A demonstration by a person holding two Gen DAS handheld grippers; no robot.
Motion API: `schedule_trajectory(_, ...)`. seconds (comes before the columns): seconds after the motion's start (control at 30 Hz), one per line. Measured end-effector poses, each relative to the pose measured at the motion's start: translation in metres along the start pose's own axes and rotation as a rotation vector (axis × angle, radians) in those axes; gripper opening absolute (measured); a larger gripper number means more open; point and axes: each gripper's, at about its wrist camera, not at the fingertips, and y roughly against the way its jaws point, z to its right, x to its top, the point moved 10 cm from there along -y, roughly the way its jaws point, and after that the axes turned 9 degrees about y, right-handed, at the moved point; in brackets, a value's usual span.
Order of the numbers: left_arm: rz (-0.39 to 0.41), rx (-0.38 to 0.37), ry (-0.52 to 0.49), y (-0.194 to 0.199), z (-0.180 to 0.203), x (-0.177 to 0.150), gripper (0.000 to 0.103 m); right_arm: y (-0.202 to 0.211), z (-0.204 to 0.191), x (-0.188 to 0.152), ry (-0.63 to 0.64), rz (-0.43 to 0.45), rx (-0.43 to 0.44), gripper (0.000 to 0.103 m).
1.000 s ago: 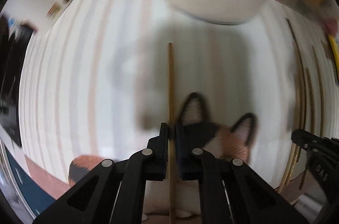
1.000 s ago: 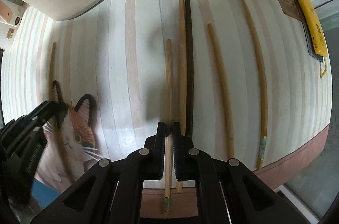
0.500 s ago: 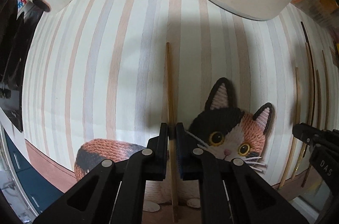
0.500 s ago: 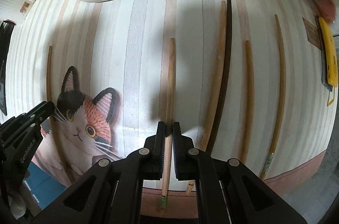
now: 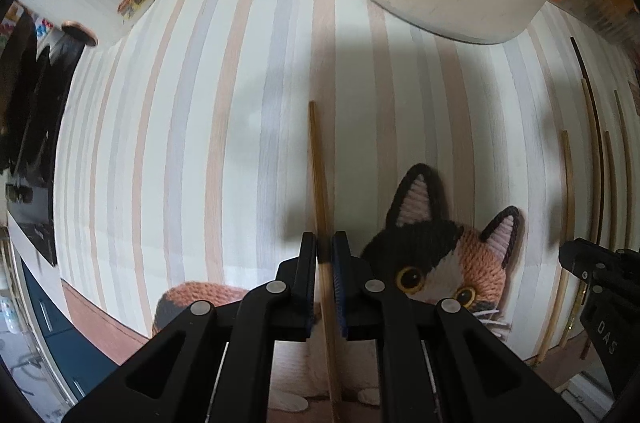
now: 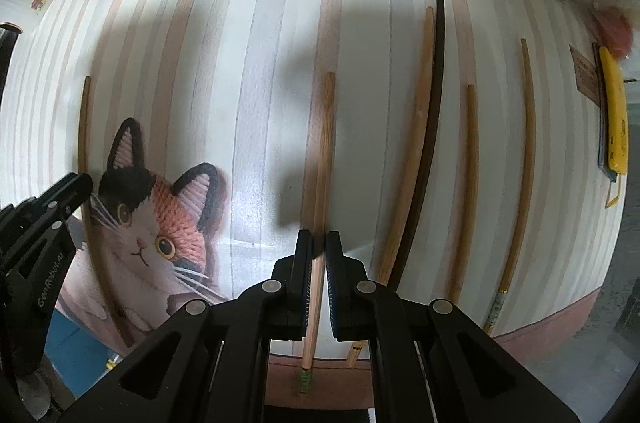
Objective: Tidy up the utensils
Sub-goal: 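Grasp a light wooden chopstick with the left tool while the right holds its own, then lift both held chopsticks upright and carry them above the beige holder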
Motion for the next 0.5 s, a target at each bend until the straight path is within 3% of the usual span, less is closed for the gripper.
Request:
schedule_trajectory(0.13, 0.013, 0.005, -0.003, 0.002, 0.006, 0.007, 0.004, 0.003, -0.002, -0.001, -0.031, 0.009, 0.010, 0.008)
schedule_trajectory(0.27, 0.009, -0.049, 0.042, 0.009, 0.001, 0.005, 0.004, 0.008, 0.006, -0.006, -0.077, 0.048, 0.037, 0.007)
schedule_trajectory(0.5, 0.098, -0.129, 0.080, 0.057, -0.004, 0.017, 0.004, 0.046, 0.024, -0.001, -0.133, 0.174, 0.073, 0.007)
